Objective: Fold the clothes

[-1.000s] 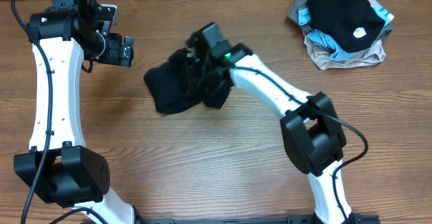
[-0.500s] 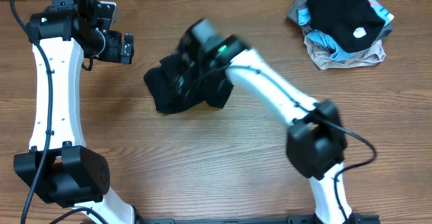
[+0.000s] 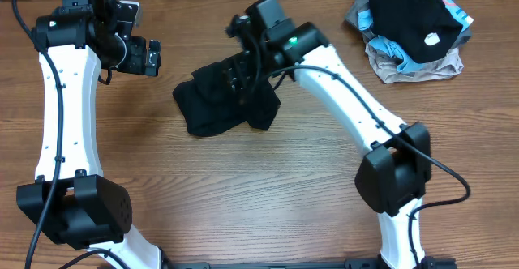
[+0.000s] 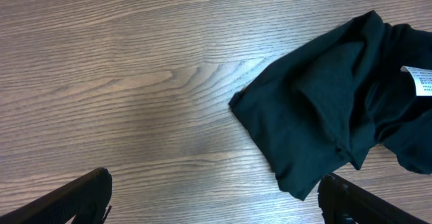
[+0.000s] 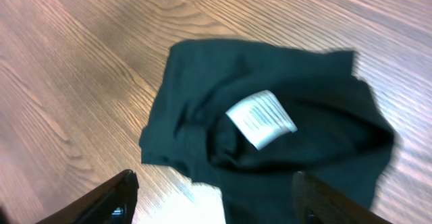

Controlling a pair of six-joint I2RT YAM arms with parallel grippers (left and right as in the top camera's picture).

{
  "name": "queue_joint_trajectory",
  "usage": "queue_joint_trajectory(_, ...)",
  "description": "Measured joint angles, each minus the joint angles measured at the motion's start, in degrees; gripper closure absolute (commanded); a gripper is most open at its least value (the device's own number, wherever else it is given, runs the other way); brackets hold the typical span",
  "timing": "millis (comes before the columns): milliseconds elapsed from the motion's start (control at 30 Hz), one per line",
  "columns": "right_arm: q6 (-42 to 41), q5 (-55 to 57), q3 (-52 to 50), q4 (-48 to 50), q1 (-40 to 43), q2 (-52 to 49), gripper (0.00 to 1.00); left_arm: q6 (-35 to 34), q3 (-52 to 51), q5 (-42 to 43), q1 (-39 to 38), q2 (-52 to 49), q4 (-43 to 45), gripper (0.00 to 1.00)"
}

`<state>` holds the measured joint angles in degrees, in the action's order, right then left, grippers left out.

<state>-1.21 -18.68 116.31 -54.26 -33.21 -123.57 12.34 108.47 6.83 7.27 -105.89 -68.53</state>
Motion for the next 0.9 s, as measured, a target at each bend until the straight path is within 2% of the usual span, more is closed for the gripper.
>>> queue_joint_trajectory(33,0.15,0.59,-0.02,0.94,-0.55,-0.5,0.28,0.0,0.0,-0.02,0.0,0.0,0.02,0.0)
queue_joint_trajectory(67,0.35,1.36,-0.02,1.88,-1.2,-1.18,0.35,0.0,0.0,-0.02,0.0,0.0,0.0,0.0)
queue_joint_trajectory(167,0.46,4.52,-0.09,3.85,-2.89,-3.74,0.45,0.0,0.0,-0.02,0.0,0.0,0.0,0.0)
queue_joint_trajectory(267,0.0,8.57,-0.26,5.03,-3.87,-6.71,0.59,0.0,0.0,0.0,0.0,0.0,0.0,0.0)
queue_joint_trajectory(367,-0.52,12.17,-0.72,5.35,-3.89,-8.63,0.74,0.0,0.0,0.0,0.0,0.0,0.0,0.0)
queue_joint_trajectory(433,-0.79,13.4,-0.72,5.4,-3.87,-9.05,0.94,0.0,0.0,0.0,0.0,0.0,0.0,0.0)
queue_joint_trajectory(467,-1.03,13.94,-0.72,5.35,-3.69,-9.07,0.96,0.0,0.0,0.0,0.0,0.0,0.0,0.0)
queue_joint_trajectory(733,-2.49,14.47,-0.44,3.98,-4.37,-9.05,0.96,0.0,0.0,-0.02,0.0,0.0,0.0,0.0)
queue_joint_trajectory(900,-4.61,12.7,-0.44,4.37,-8.17,-9.03,0.96,0.0,0.0,-0.02,0.0,0.0,0.0,0.0)
